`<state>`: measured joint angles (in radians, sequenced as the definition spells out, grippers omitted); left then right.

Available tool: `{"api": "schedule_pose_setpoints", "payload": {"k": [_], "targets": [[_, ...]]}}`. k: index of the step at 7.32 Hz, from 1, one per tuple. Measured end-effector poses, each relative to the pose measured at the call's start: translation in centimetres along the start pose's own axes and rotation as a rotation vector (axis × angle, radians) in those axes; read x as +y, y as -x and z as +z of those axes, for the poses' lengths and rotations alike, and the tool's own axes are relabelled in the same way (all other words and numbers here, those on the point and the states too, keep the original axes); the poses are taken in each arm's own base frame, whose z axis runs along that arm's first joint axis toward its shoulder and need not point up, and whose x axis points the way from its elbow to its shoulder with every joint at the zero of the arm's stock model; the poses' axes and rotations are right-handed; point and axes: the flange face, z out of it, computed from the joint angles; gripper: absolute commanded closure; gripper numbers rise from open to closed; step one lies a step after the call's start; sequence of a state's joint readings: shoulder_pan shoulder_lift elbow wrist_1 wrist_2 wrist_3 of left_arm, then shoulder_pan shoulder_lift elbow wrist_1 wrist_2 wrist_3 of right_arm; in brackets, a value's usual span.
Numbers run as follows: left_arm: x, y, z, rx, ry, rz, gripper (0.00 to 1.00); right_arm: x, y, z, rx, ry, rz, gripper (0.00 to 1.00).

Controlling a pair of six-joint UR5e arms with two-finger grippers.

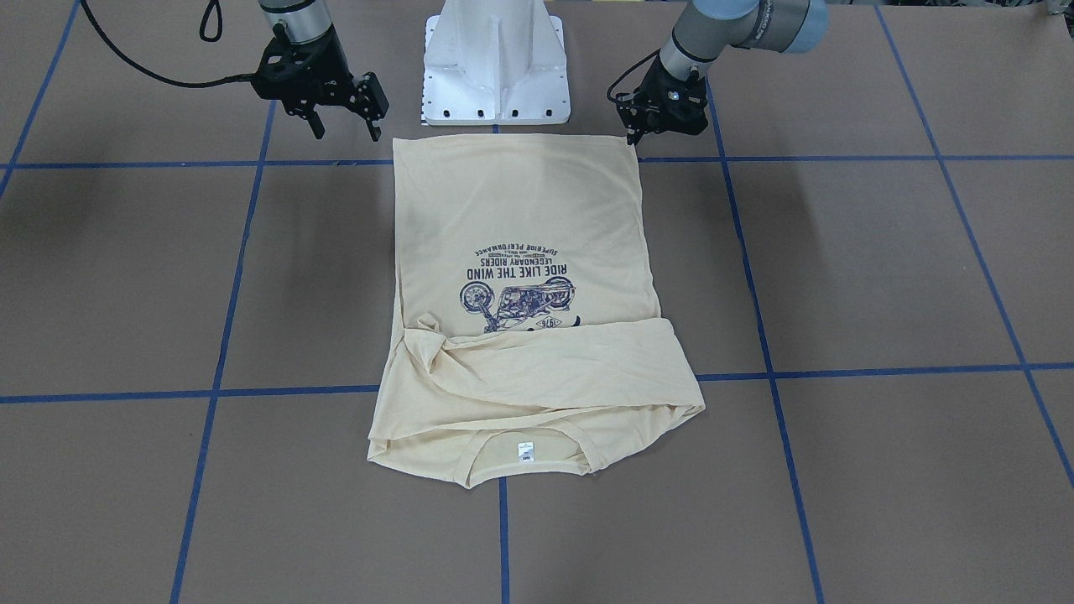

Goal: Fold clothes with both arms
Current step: 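Lower both grippers onto the hem corners and grasp them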

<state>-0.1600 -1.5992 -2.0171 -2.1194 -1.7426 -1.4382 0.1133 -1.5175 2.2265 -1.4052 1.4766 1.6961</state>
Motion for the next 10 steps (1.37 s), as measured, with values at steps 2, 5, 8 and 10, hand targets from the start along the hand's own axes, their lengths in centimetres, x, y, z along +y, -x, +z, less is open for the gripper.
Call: {"api": "schedule_pose_setpoints", "payload": {"k": [2, 5, 8, 10], "targets": [[0.3, -0.6, 0.0, 0.011, 0.004, 0.001, 1.0, 3.9, 1.2, 2.6, 0.025, -0.042, -0.003, 0.62], [0.6, -0.9, 0.1, 0.016, 0.01, 0.004, 1.0, 6.0, 2.1, 3.9, 0.028, -0.055, -0.016, 0.61], [0.7, -1.0, 0.2, 0.017, 0.011, 0.005, 1.0, 6.9, 1.7, 5.1, 0.046, -0.049, -0.03, 0.61], [0.8, -1.1, 0.1, 0.018, 0.013, 0.006, 1.0, 7.5, 1.9, 5.3, 0.046, -0.043, -0.035, 0.62]]}}
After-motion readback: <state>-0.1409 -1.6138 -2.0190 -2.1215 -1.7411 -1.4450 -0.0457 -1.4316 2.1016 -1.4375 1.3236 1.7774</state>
